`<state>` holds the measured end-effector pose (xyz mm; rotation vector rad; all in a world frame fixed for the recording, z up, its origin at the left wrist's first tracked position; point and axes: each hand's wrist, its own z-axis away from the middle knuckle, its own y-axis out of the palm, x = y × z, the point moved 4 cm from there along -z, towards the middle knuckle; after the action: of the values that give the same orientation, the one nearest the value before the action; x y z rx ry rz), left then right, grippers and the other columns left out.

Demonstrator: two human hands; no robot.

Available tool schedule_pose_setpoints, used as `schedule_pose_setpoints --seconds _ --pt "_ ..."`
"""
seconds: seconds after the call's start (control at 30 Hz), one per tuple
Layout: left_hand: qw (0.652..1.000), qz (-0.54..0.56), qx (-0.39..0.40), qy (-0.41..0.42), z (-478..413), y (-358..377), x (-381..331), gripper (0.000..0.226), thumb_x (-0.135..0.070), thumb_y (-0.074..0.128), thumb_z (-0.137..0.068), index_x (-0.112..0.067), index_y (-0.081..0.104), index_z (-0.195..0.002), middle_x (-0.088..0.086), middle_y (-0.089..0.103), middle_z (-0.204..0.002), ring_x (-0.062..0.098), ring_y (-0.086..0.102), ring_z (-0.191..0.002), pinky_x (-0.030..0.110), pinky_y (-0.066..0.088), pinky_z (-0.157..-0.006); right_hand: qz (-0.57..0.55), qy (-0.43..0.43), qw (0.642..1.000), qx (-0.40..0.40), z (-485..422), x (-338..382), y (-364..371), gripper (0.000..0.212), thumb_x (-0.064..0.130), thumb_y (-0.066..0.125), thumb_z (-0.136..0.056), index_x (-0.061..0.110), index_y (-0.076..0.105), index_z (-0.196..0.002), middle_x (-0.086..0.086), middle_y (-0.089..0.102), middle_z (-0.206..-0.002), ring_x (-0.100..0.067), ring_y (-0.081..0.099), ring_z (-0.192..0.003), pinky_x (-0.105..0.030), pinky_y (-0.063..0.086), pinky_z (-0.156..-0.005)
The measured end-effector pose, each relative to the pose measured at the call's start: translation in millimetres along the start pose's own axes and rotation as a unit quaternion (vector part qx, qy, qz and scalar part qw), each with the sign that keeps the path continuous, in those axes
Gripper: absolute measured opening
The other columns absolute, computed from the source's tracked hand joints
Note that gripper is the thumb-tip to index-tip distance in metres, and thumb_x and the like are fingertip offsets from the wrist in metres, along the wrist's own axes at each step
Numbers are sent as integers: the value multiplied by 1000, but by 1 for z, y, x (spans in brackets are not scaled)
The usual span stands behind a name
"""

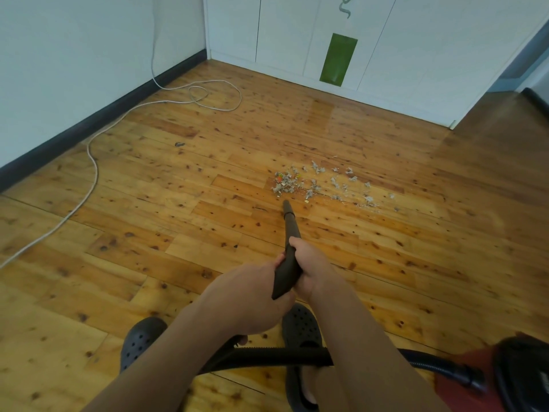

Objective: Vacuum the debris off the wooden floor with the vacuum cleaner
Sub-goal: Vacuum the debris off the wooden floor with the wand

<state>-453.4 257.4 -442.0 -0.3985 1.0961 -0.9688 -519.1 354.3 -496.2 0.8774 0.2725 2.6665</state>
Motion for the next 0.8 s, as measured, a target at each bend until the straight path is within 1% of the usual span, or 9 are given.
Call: schedule_pose_setpoints --seconds 0.03,0.1,0.17,0.3,0.4,0.47,0.63,0.73,0.8 --pt "1000 -4 -1 -2 0 0 1 25 -46 49 -95 -28 33 -98 -1 60 -75 3 53 -31 20 49 -38 2 1 1000 1 0 0 1 15 18 51 -100 7 49 -90 -8 45 -72 -17 45 -53 -22 45 -37" --pt "1000 -9 -3 -7 0 -1 2 26 -47 48 -96 -26 35 -105 -1 60 -76 3 53 -31 20 49 -39 3 1 1000 2 -1 0 3 15 18 52 -100 7 49 -92 -8 45 -72 -17 45 -54 -23 45 -36" --pt "1000 -12 -8 -11 0 -2 3 33 -47 48 -96 -21 41 -115 -1 60 -76 4 53 -31 19 47 -39 7 2 1000 2 -1 0 6 14 18 52 -100 6 50 -94 -8 46 -71 -17 45 -53 -23 45 -36" --pt "1000 -10 -14 -14 2 -5 3 40 -46 48 -97 -16 41 -123 -1 59 -75 2 53 -30 16 41 -35 20 1 1000 9 -1 -1 11 15 19 51 -101 6 51 -94 -7 46 -71 -17 45 -53 -22 45 -37" --pt "1000 -8 -19 -12 4 -6 5 41 -45 47 -97 -12 43 -121 -3 59 -72 1 53 -31 14 41 -35 28 1 999 16 -2 -3 14 15 19 50 -101 6 51 -95 -8 46 -73 -17 46 -54 -23 46 -38" --pt "1000 -13 -22 -6 6 -7 5 41 -45 47 -98 -14 43 -124 -4 58 -71 -2 51 -31 13 39 -34 38 1 999 19 -1 -3 16 15 20 50 -101 6 52 -97 -8 46 -72 -17 46 -52 -23 46 -39" --pt "1000 -6 -21 -6 6 -8 6 40 -44 47 -98 -14 43 -123 -2 61 -72 -3 50 -30 12 39 -34 39 7 999 21 1 -3 20 17 18 51 -101 5 51 -90 -7 46 -69 -17 45 -51 -21 46 -37" --pt "1000 0 -20 -10 6 -10 7 43 -44 47 -98 -15 42 -128 -2 61 -74 -3 51 -31 13 39 -35 47 10 999 16 0 -2 21 16 18 51 -100 4 52 -92 -8 46 -69 -17 46 -50 -22 46 -37" --pt "1000 18 -15 -16 4 -10 6 39 -45 47 -98 -17 43 -124 -2 61 -74 -1 52 -31 14 40 -35 49 6 999 15 -1 0 22 15 18 51 -100 4 52 -98 -8 47 -71 -17 46 -52 -22 46 -37"
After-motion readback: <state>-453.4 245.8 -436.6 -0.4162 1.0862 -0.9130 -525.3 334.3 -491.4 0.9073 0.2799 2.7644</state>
